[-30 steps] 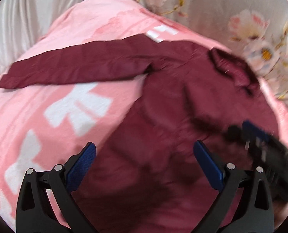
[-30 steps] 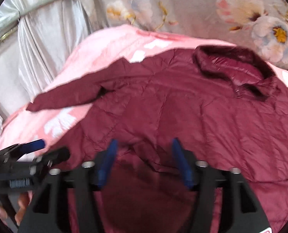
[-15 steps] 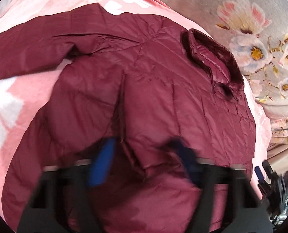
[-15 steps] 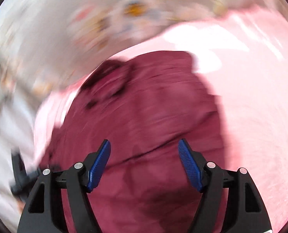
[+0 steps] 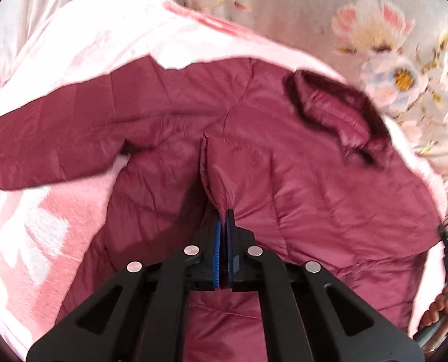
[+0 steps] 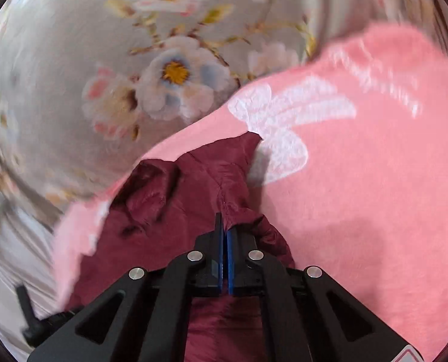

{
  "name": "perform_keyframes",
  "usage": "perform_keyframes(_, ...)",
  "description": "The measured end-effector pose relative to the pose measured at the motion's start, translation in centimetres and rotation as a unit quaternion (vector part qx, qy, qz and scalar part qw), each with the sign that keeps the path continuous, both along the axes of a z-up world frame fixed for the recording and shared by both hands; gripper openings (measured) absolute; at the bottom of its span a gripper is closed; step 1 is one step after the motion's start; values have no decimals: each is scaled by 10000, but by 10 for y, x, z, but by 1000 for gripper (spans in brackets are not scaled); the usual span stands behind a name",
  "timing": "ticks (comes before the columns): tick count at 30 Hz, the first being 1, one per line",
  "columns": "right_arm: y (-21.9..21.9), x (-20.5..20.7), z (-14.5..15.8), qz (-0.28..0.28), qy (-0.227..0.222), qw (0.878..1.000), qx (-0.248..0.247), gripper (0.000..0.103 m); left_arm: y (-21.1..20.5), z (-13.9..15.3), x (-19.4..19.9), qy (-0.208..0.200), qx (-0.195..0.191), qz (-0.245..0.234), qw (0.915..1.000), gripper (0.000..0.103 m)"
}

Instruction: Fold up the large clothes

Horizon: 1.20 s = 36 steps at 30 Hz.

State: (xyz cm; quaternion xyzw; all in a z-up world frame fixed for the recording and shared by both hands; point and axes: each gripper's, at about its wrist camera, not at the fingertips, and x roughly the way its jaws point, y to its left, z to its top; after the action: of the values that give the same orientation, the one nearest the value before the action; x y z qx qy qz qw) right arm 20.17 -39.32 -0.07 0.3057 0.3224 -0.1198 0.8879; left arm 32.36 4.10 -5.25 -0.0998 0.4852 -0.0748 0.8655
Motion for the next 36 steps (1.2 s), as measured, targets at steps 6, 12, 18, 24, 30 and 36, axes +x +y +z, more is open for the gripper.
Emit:
perform_keyframes(6, -2, 12, -63, 68, 1082, 9939, -220, 0, -7, -25, -11, -248, 275, -55, 9993, 2)
perform_keyframes(12, 10, 16, -64, 114, 1277, 9894, -684, 0, -22, -27, -20, -638, 824, -57, 9945, 4)
perform_keyframes(18, 41, -12, -22, -76, 1125, 9872, -1131, 14, -24, -27, -23, -702, 853, -65, 9939, 4)
perform_keyframes(24, 171, 4, 12, 1598, 628, 9735, -1509, 14, -25, -27, -24, -725, 916, -64, 9931, 4)
perform_keyframes(30, 230, 28, -21, 2133, 893, 9599, -1587, 12, -23, -27, -25, -727, 763, -52, 9944, 4)
perform_keyframes(36, 233, 36, -55, 2114, 1264, 9595, -1367, 10, -22, -27, -25, -732, 726, -76, 9946, 7)
